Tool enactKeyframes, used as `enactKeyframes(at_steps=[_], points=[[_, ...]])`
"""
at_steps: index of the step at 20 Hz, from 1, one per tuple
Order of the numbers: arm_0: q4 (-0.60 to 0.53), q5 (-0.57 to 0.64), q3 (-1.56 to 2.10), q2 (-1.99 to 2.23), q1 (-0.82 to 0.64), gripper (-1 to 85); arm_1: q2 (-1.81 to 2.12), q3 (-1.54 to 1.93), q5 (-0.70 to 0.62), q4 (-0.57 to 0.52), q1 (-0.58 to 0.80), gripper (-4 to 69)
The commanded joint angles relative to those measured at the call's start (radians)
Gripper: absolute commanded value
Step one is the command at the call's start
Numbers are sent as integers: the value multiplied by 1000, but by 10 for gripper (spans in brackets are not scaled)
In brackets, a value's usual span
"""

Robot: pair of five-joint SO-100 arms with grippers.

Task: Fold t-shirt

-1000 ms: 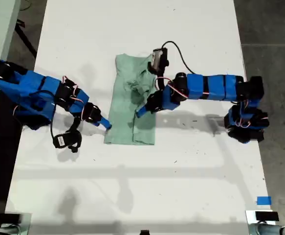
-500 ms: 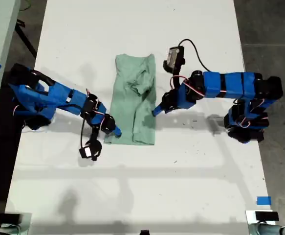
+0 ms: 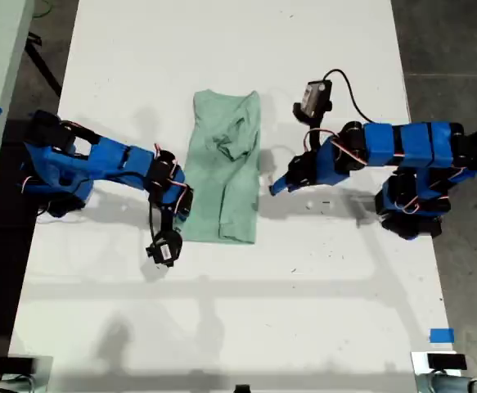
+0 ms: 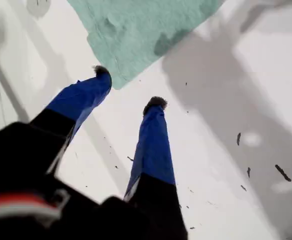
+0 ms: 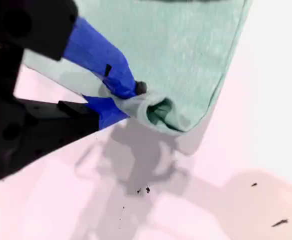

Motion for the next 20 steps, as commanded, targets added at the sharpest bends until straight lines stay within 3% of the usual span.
enactKeyframes(at_steps=[1, 6, 9, 10, 13, 16, 20], points=[[98, 32, -250, 46, 8, 0, 89, 29, 12, -38, -11, 183], [35, 101, -591, -305, -2, 0, 196, 124, 35, -52, -12, 172], [-117, 109, -653, -494, -15, 15, 270, 178, 52, -54, -18, 167], [-146, 110, -653, -517, -21, 104, 288, 193, 58, -54, -21, 166], [-172, 163, -652, -508, -32, 212, 305, 215, 60, -66, -21, 160], [-61, 236, -649, -359, -11, 331, 307, 222, 51, -78, -14, 155], [166, 229, -589, -43, 6, 298, 324, 241, 40, -81, -6, 152]])
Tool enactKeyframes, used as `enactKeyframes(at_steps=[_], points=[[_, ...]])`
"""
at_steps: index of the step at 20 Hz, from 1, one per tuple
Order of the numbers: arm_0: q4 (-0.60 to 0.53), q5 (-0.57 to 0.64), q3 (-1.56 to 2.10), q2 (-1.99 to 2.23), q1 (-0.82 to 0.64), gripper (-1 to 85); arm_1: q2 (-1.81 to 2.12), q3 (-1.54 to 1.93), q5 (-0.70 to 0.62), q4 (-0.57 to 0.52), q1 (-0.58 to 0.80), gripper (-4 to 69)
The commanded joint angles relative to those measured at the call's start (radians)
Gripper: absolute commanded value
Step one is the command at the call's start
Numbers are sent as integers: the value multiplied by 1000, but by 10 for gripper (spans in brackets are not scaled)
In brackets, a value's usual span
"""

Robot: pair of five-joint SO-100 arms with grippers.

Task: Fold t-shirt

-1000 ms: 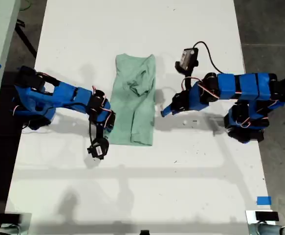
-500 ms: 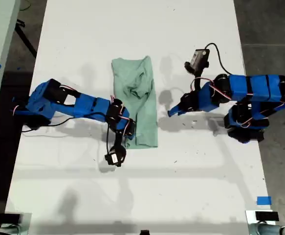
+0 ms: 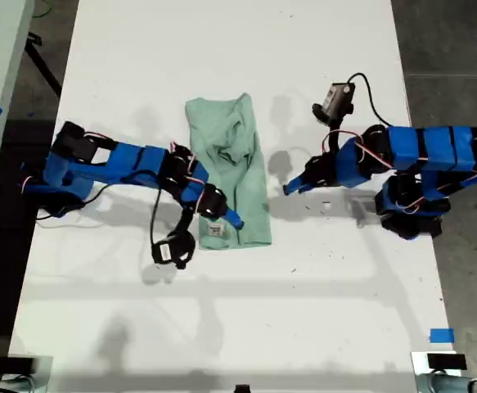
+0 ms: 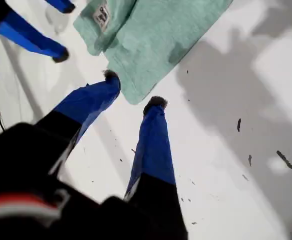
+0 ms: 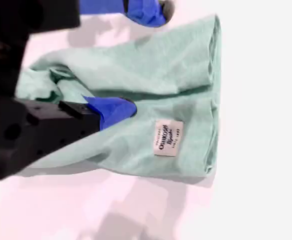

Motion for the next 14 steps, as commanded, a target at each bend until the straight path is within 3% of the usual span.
enactKeyframes(at_steps=[1, 4, 6, 8, 10, 11, 14], points=[[192, -23, -2, 233, 8, 296, 58, 11, -20, -20, 8, 151], [305, -83, 118, 328, 14, 290, 167, 91, -12, -5, 20, 148], [253, -141, 268, 390, 55, 277, 287, 184, -14, -9, 17, 118], [170, -258, 445, 472, 97, 192, 382, 258, -14, -28, -3, 113], [49, -327, 655, 617, 129, 195, 383, 264, -31, -43, -49, 220], [-77, -351, 818, 732, 147, 228, 353, 258, -21, -37, -80, 275], [-396, -380, 1169, 923, 181, 328, 273, 261, 11, -74, -147, 330]])
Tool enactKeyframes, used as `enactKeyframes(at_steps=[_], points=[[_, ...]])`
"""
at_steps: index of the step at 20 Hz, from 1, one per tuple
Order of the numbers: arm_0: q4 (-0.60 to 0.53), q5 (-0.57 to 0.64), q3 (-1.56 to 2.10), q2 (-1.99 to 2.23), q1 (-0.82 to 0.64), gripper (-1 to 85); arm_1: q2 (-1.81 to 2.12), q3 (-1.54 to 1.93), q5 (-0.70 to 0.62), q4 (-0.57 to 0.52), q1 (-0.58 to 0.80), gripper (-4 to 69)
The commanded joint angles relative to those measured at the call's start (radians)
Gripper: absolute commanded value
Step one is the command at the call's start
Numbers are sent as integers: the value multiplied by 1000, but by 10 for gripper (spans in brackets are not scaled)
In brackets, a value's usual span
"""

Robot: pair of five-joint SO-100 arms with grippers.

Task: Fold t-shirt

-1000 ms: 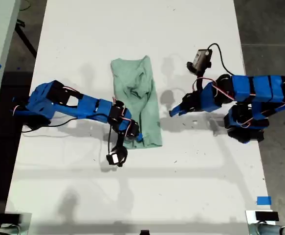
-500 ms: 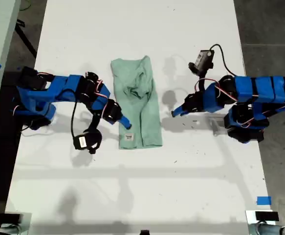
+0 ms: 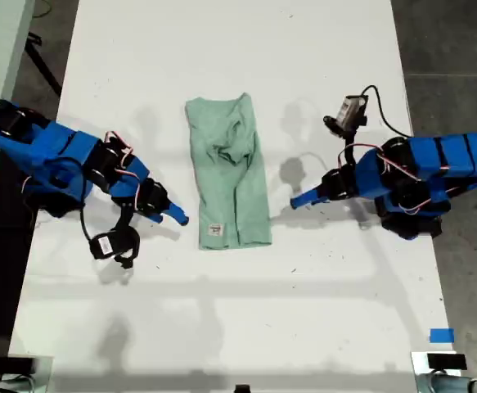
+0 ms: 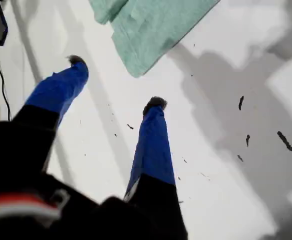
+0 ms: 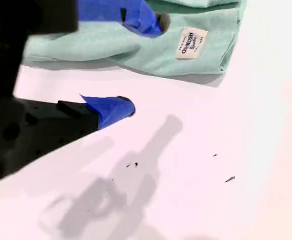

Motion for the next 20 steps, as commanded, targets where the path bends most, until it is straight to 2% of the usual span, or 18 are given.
enactKeyframes(at_steps=[1, 5, 9, 14, 20], points=[[-230, -12, 179, 97, 31, 333, -71, -11, 21, -74, -44, 340], [-454, 6, 172, -100, -12, 334, -408, -95, 11, -219, -40, 360], [-572, 28, 164, -225, -52, 334, -584, -150, 8, -305, -8, 362], [-640, 25, 121, -337, -69, 332, -738, -219, 5, -368, 21, 361], [-658, 23, 34, -446, -89, 330, -873, -288, 43, -439, 20, 358]])
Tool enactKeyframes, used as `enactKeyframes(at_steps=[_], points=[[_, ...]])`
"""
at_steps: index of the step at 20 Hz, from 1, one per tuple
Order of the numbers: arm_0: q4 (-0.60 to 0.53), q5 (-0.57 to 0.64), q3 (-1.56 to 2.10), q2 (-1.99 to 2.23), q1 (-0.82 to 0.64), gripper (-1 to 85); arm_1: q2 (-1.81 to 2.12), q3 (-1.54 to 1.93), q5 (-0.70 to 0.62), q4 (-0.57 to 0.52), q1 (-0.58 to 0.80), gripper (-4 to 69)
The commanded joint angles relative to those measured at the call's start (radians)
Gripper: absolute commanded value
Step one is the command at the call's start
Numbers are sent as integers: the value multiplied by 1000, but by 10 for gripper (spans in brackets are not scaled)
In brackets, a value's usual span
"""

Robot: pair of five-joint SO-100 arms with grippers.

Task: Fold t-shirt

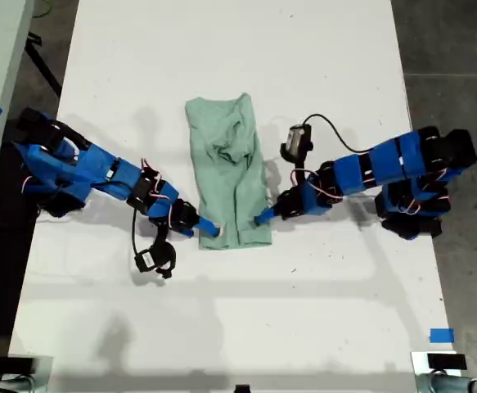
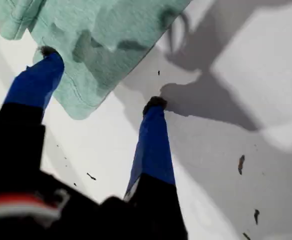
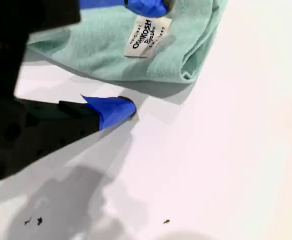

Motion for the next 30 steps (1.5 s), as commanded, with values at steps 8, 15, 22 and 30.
enactKeyframes(at_steps=[8, 15, 22, 30], points=[[71, -9, -331, -213, -23, 292, -295, -348, 60, 14, -37, 336], [219, -153, -351, -221, -46, 0, -462, -650, 104, 250, -71, -12], [261, -186, -252, 3, 23, 0, -94, -387, 207, 204, -129, -12], [261, -370, -230, 184, 281, 0, 313, 5, 581, -18, -397, -11]])
